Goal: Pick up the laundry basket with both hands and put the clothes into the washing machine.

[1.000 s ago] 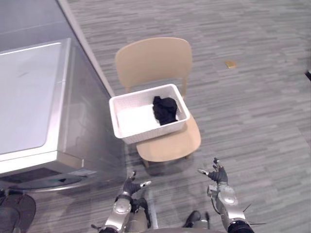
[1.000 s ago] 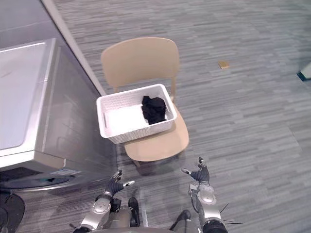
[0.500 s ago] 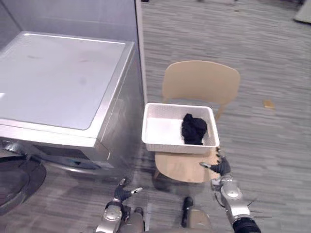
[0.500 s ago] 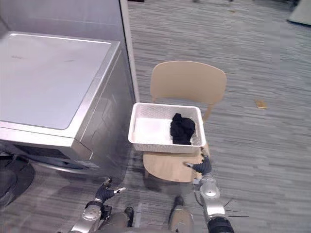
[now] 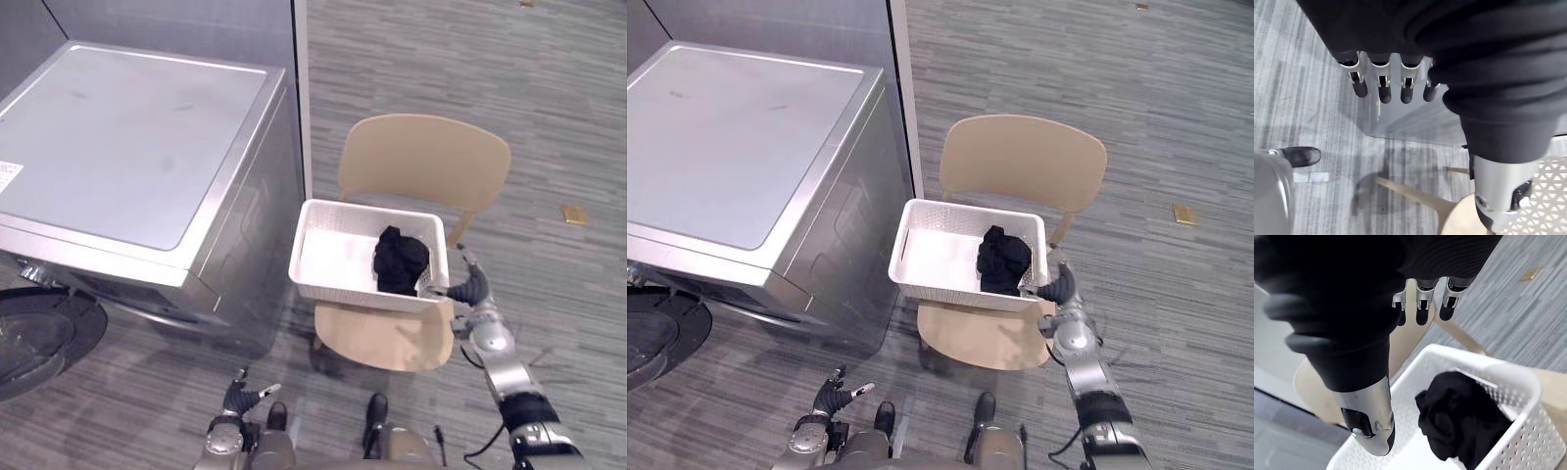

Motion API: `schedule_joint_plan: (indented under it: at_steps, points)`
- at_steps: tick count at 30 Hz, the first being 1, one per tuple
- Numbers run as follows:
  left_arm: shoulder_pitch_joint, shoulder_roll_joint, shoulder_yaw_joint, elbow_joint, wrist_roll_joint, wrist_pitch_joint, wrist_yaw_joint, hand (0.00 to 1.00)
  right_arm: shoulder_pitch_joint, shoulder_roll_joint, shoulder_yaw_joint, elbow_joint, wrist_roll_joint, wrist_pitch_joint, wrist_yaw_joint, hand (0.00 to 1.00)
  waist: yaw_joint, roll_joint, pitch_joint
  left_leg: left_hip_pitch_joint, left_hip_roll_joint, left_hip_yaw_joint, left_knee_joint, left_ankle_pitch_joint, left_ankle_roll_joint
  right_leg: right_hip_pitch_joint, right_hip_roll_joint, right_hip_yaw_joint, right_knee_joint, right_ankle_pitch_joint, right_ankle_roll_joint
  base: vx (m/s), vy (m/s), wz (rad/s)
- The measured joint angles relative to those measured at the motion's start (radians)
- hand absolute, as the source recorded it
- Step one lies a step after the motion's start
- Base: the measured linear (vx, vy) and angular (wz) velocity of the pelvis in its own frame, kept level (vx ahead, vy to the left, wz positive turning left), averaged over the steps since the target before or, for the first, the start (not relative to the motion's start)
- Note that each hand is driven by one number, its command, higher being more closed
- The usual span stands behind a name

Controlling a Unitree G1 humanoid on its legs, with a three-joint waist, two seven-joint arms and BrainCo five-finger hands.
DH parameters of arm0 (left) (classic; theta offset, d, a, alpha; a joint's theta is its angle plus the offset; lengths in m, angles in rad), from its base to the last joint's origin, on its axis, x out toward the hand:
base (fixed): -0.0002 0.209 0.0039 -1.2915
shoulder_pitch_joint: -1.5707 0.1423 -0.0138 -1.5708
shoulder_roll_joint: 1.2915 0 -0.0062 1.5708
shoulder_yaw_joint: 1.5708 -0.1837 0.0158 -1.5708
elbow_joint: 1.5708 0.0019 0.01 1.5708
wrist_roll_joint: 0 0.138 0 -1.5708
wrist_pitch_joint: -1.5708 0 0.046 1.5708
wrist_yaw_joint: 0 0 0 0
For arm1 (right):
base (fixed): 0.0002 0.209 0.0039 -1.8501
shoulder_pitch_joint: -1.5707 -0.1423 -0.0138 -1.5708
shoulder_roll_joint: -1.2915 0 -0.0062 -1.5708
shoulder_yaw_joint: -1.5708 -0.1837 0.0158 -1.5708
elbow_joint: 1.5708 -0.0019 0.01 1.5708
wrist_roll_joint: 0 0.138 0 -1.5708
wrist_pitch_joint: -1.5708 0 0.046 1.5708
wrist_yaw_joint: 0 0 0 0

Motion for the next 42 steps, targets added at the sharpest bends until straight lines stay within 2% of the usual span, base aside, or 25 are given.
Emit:
schedule_joint_plan:
  at_steps: [2,3,7,9,12,13,18,21,22,24,27,29,30,37,39,42]
  points:
    - [-0.025,-0.001,-0.006,0.001,0.0,-0.001,0.001,0.0,-0.092,-0.033,0.036,0.081,-0.019,0.002,0.002,0.0,0.009,0.012,0.021,-0.042,-0.003,-0.009,-0.015,0.024,0.002,-0.04,-0.003,-0.008,-0.003,0.019,-0.006,-0.14,-0.019,0.14]
    - [-0.053,0.002,-0.006,0.003,-0.001,-0.001,0.002,0.0,-0.17,-0.058,0.052,0.137,-0.026,0.015,0.001,0.0,0.026,0.02,0.053,-0.07,-0.005,-0.012,-0.022,0.044,0.0,-0.07,-0.005,-0.009,-0.004,0.033,-0.011,-0.21,-0.021,0.09]
    - [-0.107,0.008,-0.006,0.021,-0.012,-0.006,0.004,0.0,-0.362,-0.134,0.096,0.266,-0.071,0.031,-0.002,0.0,0.051,0.046,0.136,-0.121,-0.002,-0.018,-0.058,0.084,-0.003,-0.131,-0.005,-0.016,-0.004,0.051,-0.018,-0.18,-0.029,0.07]
    - [-0.126,0.013,-0.006,0.022,-0.015,-0.012,0.004,0.0,-0.446,-0.165,0.104,0.324,-0.086,0.039,-0.003,0.0,0.052,0.051,0.164,-0.149,-0.003,-0.021,-0.069,0.1,-0.005,-0.161,-0.007,-0.019,-0.004,0.056,-0.014,-0.12,-0.027,0.05]
    - [-0.195,0.02,-0.009,0.022,-0.056,-0.023,0.009,0.0,-0.628,-0.257,0.108,0.438,-0.123,0.073,-0.014,0.0,0.051,0.076,0.232,-0.203,-0.006,-0.045,-0.113,0.152,-0.007,-0.222,-0.019,-0.038,-0.003,0.077,-0.02,-0.14,-0.018,0.19]
    - [-0.221,0.021,-0.012,0.022,-0.07,-0.027,0.024,0.0,-0.7,-0.292,0.112,0.475,-0.135,0.083,-0.042,0.0,0.053,0.086,0.247,-0.235,-0.005,-0.054,-0.133,0.178,-0.009,-0.257,-0.019,-0.046,-0.003,0.088,-0.023,-0.09,-0.042,0.15]
    - [-0.263,0.022,-0.059,0.025,-0.12,-0.05,0.03,0.0,-0.869,-0.378,0.167,0.56,-0.13,0.086,-0.076,0.0,0.061,0.101,0.264,-0.328,-0.013,-0.08,-0.149,0.213,-0.008,-0.345,-0.025,-0.065,-0.002,0.106,-0.035,-0.04,-0.049,0.11]
    - [-0.294,0.008,-0.079,0.026,-0.138,-0.06,0.027,0.0,-0.907,-0.443,0.243,0.567,-0.126,0.081,-0.055,0.0,0.087,0.13,0.278,-0.37,-0.023,-0.102,-0.149,0.217,-0.008,-0.385,-0.038,-0.075,0.015,0.104,-0.031,-0.01,-0.043,0.12]
    - [-0.301,0.007,-0.079,0.026,-0.146,-0.065,0.025,0.0,-0.92,-0.447,0.277,0.568,-0.121,0.081,-0.02,0.0,0.099,0.139,0.283,-0.388,-0.026,-0.112,-0.149,0.218,-0.009,-0.403,-0.044,-0.083,0.025,0.101,-0.03,0.0,-0.037,0.13]
    - [-0.322,0.004,-0.092,0.028,-0.163,-0.065,0.023,0.0,-0.943,-0.463,0.335,0.569,-0.123,0.078,0.004,0.0,0.113,0.141,0.284,-0.405,-0.03,-0.12,-0.149,0.226,-0.008,-0.432,-0.054,-0.082,0.055,0.088,-0.03,0.01,-0.051,0.12]
    - [-0.348,-0.006,-0.114,0.034,-0.167,-0.068,0.02,0.0,-0.943,-0.443,0.424,0.578,-0.15,0.08,0.013,0.0,0.134,0.143,0.287,-0.423,-0.038,-0.126,-0.149,0.229,-0.007,-0.466,-0.071,-0.08,0.105,0.062,-0.028,0.02,-0.054,0.12]
    - [-0.355,-0.013,-0.116,0.036,-0.171,-0.068,0.02,0.0,-0.944,-0.423,0.448,0.58,-0.175,0.082,0.014,0.0,0.139,0.143,0.289,-0.422,-0.041,-0.128,-0.149,0.23,-0.007,-0.467,-0.075,-0.075,0.116,0.057,-0.025,0.02,-0.052,0.11]
    - [-0.356,-0.014,-0.117,0.036,-0.172,-0.068,0.02,0.0,-0.944,-0.419,0.452,0.58,-0.185,0.083,0.014,1.0,0.138,0.143,0.289,-0.421,-0.045,-0.134,-0.149,0.23,-0.007,-0.467,-0.079,-0.069,0.125,0.048,-0.022,0.01,-0.063,0.15]
    - [-0.358,-0.013,-0.117,0.033,-0.184,-0.068,0.018,0.0,-0.944,-0.403,0.451,0.584,-0.183,0.098,0.038,1.0,0.144,0.142,0.289,-0.4,-0.052,-0.148,-0.149,0.23,-0.006,-0.457,-0.09,-0.062,0.152,0.032,-0.019,-0.02,-0.069,0.04]
    - [-0.354,-0.011,-0.117,0.028,-0.19,-0.068,0.016,0.0,-0.94,-0.402,0.443,0.574,-0.15,0.094,0.066,1.0,0.145,0.142,0.289,-0.392,-0.051,-0.15,-0.149,0.23,-0.006,-0.448,-0.089,-0.063,0.152,0.031,-0.019,-0.03,-0.097,0.01]
    - [-0.331,-0.013,-0.117,0.02,-0.236,-0.085,-0.045,0.0,-0.908,-0.401,0.392,0.546,-0.05,0.083,0.086,1.0,0.147,0.141,0.29,-0.386,-0.051,-0.149,-0.149,0.23,-0.006,-0.442,-0.088,-0.06,0.148,0.031,-0.018,-0.02,-0.082,0.0]
